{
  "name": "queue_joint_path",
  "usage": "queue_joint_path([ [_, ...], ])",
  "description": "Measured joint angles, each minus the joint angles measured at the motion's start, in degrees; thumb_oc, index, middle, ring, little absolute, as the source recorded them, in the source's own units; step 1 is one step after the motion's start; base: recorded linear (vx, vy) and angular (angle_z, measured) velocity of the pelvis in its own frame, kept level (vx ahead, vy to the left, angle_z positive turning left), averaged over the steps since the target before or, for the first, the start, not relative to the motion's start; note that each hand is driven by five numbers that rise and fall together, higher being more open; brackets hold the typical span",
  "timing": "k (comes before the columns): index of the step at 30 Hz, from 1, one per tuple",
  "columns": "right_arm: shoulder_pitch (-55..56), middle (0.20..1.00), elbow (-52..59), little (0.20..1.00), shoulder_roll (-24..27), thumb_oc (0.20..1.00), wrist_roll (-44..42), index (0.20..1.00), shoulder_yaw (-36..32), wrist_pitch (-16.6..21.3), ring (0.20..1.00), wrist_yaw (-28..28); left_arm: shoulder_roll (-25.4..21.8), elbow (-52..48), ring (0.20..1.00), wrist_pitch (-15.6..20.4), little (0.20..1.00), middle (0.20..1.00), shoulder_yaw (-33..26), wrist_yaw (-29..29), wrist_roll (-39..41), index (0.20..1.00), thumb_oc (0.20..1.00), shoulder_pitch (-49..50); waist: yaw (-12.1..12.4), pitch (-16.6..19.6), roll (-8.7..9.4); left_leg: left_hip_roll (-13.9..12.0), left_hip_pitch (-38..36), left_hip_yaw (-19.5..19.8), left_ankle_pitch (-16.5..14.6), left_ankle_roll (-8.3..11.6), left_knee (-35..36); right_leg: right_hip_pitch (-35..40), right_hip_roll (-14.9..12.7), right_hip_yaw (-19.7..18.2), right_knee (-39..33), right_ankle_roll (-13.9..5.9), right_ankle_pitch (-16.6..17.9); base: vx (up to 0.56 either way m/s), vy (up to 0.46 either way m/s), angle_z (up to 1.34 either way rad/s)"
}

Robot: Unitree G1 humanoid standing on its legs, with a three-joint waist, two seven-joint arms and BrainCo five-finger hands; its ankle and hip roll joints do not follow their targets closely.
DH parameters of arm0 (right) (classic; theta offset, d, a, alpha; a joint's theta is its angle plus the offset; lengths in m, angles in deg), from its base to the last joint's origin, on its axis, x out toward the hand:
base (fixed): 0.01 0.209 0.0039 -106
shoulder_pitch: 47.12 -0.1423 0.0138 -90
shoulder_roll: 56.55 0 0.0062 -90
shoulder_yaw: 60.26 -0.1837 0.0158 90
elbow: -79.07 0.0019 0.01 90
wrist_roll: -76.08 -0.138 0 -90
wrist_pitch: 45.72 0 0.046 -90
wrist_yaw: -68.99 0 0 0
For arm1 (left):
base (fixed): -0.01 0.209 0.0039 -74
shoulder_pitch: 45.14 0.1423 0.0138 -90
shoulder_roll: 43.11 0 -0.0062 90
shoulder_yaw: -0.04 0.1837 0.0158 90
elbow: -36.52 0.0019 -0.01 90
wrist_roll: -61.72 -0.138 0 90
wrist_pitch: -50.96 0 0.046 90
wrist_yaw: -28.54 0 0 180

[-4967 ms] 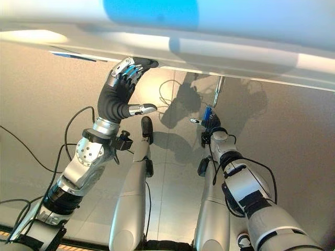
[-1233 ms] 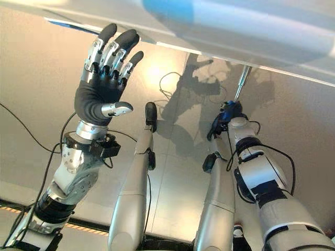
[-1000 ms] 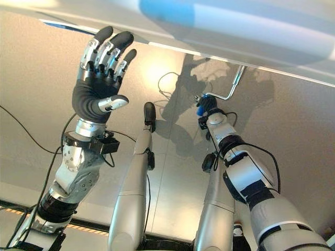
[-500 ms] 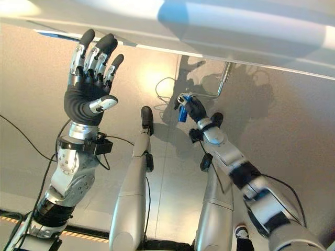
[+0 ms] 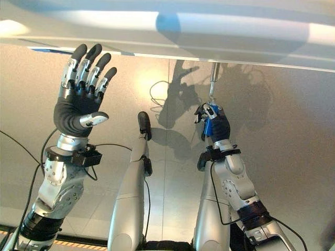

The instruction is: Raise the hospital bed

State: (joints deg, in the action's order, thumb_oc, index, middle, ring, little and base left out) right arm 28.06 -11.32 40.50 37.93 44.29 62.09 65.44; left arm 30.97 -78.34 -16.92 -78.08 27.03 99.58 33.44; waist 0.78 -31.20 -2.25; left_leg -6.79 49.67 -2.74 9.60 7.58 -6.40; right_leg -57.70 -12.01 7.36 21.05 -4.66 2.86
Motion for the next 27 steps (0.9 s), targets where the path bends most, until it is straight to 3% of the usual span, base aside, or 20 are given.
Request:
queue_joint_path([
  [4, 0.4, 0.200, -1.2, 0.200, -0.4, 0.200, 2.2, 0.200, -1.4, 0.3, 0.200, -0.5, 0.5, -0.5, 1.000, 0.0, 1.000, 1.000, -0.2, 0.4, 0.8, 1.000, 1.000, 0.5, -0.3, -0.1, 0.93, -0.1, -0.3, -0.2, 0.0, -0.04, 0.0, 0.5, 0.2, -0.3, -0.7, -0.13, 0.3, 0.00, -0.049, -0.04],
  [9, -2.7, 0.200, -16.5, 0.200, -1.3, 0.200, 5.5, 0.200, -7.3, 5.8, 0.200, -5.0, 0.4, -0.7, 1.000, -0.1, 1.000, 1.000, -0.2, 0.7, 1.7, 1.000, 1.000, 0.5, -1.4, 0.0, 2.23, 0.0, -1.2, -0.2, -0.2, -0.34, 0.2, 2.0, 0.3, -0.8, -2.1, -0.66, 0.8, 0.01, -0.037, 0.01],
  [15, -12.0, 0.200, -37.0, 0.200, 1.4, 0.200, 7.9, 0.200, -7.3, 8.3, 0.200, -7.3, -0.8, -1.1, 1.000, -0.1, 1.000, 1.000, 0.8, 1.1, 1.8, 1.000, 1.000, 0.1, -1.1, 0.0, 2.34, 0.1, -1.2, -0.1, -0.3, -0.63, -0.1, 2.9, 0.1, -0.7, -3.3, -0.68, 1.5, 0.00, -0.008, 0.01],
  [19, -20.8, 0.200, -52.0, 0.200, 2.7, 0.200, 6.6, 0.200, -5.5, 5.5, 0.200, -7.3, -4.6, -1.4, 1.000, -0.1, 1.000, 1.000, 3.7, 1.1, 1.9, 1.000, 1.000, -1.7, 0.3, 0.0, 2.38, 0.5, -1.3, -0.1, -0.4, -0.86, -0.3, 3.7, -0.3, -0.6, -4.3, -1.11, 2.0, 0.00, 0.004, 0.02],
  [21, -27.7, 0.200, -61.9, 0.200, 3.0, 0.200, 5.5, 0.200, -2.8, 1.6, 0.200, -7.4, -5.5, -1.3, 1.000, -0.3, 1.000, 1.000, 5.6, 0.9, 1.9, 1.000, 1.000, -3.4, 0.6, 0.0, 2.40, 0.9, -1.3, -0.1, -0.5, -1.19, -0.4, 4.2, -0.7, -0.6, -5.0, -1.52, 2.4, 0.00, -0.015, 0.06],
  [27, -37.9, 0.200, -74.8, 0.200, 4.4, 0.200, 7.0, 0.200, 1.1, -8.7, 0.200, -7.3, -5.2, -1.0, 1.000, -0.5, 1.000, 1.000, 7.8, 0.8, 1.8, 1.000, 1.000, -6.5, 3.5, 0.1, 2.26, 1.1, -0.8, 0.4, -0.4, -1.30, -0.4, 4.2, -0.7, -0.2, -5.3, -1.59, 2.6, 0.00, 0.000, 0.00],
])
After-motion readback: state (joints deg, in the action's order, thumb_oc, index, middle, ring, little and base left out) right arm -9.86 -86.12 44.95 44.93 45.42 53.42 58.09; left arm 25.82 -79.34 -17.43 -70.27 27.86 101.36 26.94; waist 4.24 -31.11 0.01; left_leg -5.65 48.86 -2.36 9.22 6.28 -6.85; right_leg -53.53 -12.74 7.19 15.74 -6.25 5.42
